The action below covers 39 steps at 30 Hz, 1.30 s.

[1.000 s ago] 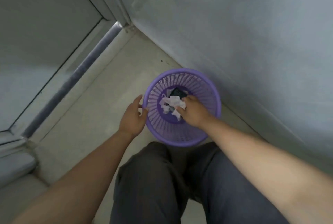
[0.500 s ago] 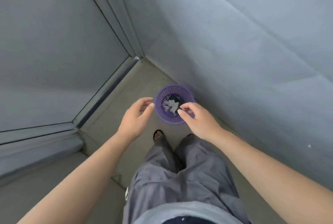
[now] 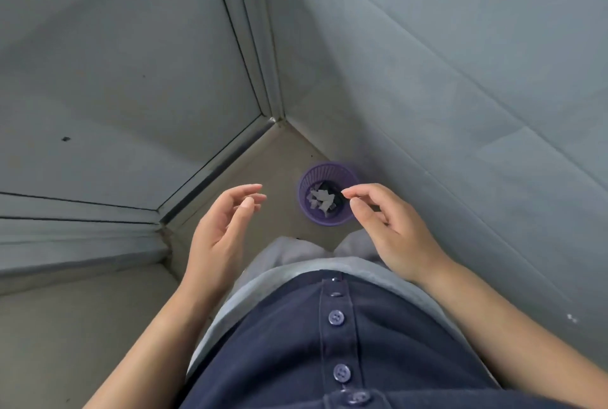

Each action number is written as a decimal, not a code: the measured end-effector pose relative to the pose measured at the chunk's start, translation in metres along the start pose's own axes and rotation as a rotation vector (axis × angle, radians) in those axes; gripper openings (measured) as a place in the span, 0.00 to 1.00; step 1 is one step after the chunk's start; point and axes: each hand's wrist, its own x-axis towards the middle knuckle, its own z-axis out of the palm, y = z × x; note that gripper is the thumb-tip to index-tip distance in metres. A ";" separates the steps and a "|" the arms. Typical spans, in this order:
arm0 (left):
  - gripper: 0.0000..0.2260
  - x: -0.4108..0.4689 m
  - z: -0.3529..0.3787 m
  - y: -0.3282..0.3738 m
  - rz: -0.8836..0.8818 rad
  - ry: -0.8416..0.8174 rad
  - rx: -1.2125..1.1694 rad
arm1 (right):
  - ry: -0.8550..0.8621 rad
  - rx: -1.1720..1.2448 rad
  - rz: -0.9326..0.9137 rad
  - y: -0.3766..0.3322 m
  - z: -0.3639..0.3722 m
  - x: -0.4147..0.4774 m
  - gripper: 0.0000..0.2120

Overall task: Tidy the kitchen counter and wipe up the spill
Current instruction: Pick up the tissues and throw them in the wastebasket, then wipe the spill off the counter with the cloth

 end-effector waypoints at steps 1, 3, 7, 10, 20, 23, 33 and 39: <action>0.12 -0.005 -0.002 -0.001 -0.004 0.022 0.001 | -0.015 -0.005 -0.006 0.000 0.001 -0.001 0.09; 0.12 -0.015 -0.004 -0.002 -0.011 0.067 0.008 | -0.047 -0.009 -0.018 -0.002 0.002 0.000 0.09; 0.12 -0.035 0.000 -0.004 -0.029 0.193 -0.009 | -0.165 -0.036 -0.092 -0.009 0.003 0.008 0.10; 0.13 -0.063 0.012 -0.012 -0.076 0.334 -0.044 | -0.287 -0.095 -0.150 -0.010 0.003 0.010 0.14; 0.12 -0.244 0.130 -0.069 -0.377 0.915 -0.278 | -0.965 -0.444 -0.388 0.042 0.026 -0.032 0.11; 0.12 -0.296 0.166 -0.083 -0.485 1.109 -0.337 | -1.150 -0.516 -0.425 0.050 0.055 -0.062 0.07; 0.12 -0.417 0.224 -0.103 -0.520 1.619 -0.560 | -1.603 -0.644 -0.657 0.046 0.140 -0.190 0.12; 0.11 -0.504 0.216 -0.139 -0.503 1.715 -0.611 | -1.706 -0.744 -0.718 0.062 0.191 -0.270 0.12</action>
